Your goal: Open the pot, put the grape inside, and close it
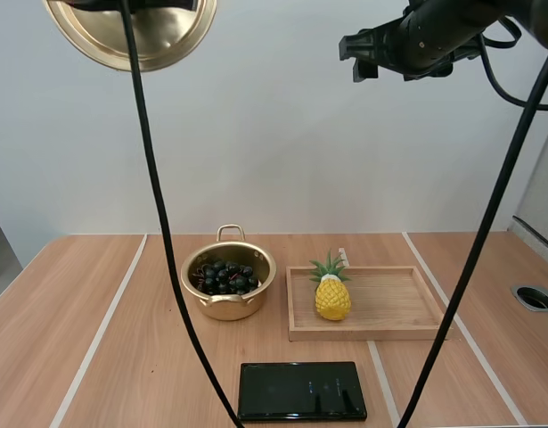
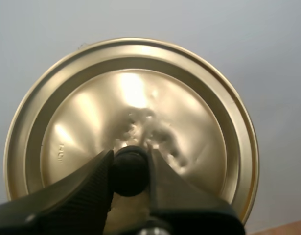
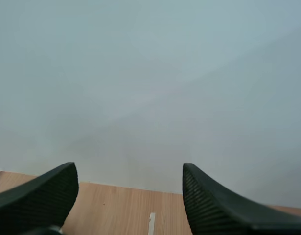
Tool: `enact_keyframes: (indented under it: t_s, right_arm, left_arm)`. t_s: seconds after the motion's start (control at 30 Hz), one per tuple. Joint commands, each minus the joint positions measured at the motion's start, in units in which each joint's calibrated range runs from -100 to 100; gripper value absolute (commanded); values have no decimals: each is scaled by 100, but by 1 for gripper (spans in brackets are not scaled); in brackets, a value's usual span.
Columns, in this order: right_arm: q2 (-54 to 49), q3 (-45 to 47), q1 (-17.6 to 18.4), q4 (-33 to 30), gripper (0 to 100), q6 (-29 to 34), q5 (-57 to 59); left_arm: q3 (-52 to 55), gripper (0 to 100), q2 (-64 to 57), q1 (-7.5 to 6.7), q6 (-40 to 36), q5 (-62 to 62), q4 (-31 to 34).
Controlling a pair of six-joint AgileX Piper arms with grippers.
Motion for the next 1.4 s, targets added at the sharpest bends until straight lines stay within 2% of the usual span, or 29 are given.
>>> enact_keyframes:
  t_s: [0.0, 0.23, 0.5, 0.9, 1.27, 1.37]
  right_arm:
    - [-248, -47, -21, 13, 100, 74, 287]
    - [-675, -47, -21, -9, 100, 97, 676]
    - [-1012, -47, -21, -48, 100, 97, 997]
    - [-1038, -47, -21, -165, 100, 97, 1301]
    - [-1038, -47, -21, -214, 100, 97, 1537]
    - [-1038, -47, -21, -214, 100, 97, 1554]
  left_arm:
    - [78, 0, 327, 3, -94, 172, -1]
    - [475, 0, 1196, 3, 0, 726, -283]
    - [575, 0, 1848, 3, 557, 1776, -883]
    - [575, 0, 2592, 3, 776, 3580, -1012]
    - [575, 0, 3388, 3, 836, 4007, -1298]
    - [575, 0, 3585, -40, 847, 3968, -1298]
